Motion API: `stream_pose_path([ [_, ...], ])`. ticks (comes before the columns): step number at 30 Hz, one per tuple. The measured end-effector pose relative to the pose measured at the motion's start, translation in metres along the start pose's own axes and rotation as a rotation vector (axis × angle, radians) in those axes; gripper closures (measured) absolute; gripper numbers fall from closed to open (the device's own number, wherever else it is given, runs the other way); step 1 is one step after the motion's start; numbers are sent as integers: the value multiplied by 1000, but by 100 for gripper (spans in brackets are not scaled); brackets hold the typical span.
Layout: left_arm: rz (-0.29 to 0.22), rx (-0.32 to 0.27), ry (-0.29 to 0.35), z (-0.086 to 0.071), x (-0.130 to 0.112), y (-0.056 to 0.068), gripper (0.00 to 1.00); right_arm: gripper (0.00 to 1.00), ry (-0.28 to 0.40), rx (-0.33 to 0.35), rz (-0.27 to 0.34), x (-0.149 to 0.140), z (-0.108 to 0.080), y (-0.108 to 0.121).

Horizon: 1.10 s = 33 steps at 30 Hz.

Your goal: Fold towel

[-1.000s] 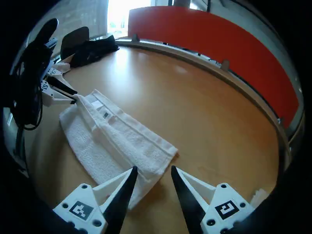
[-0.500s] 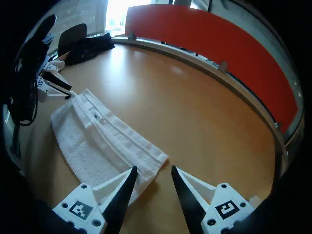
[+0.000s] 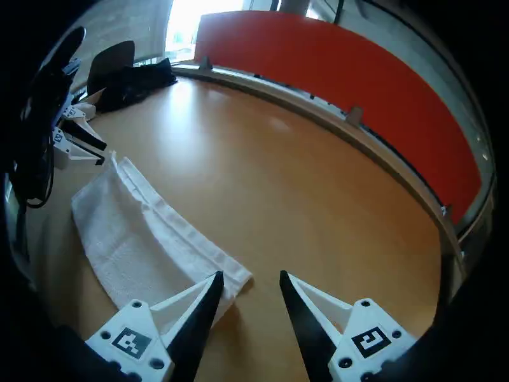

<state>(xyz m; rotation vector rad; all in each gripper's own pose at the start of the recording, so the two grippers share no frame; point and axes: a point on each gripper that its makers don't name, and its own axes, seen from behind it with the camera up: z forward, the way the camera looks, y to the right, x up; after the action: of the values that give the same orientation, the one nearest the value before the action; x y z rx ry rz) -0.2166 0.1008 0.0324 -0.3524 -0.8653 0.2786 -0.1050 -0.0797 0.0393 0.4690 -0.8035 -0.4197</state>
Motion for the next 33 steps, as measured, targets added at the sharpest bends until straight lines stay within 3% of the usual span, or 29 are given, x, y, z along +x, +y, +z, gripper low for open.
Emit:
stream_pose_path([
  [7,-10,2,2,-3,-1,-1,58,19,18,-8,9,4,-7,2],
  [21,-16,9,19,-9,2,0,59,18,49,-33,41,2,-28,2],
  [25,-22,-11,17,-11,1,6,58,11,53,-34,52,0,-35,0],
  [33,-20,5,18,-15,-4,6,59,11,53,-26,67,-10,-47,-8],
])
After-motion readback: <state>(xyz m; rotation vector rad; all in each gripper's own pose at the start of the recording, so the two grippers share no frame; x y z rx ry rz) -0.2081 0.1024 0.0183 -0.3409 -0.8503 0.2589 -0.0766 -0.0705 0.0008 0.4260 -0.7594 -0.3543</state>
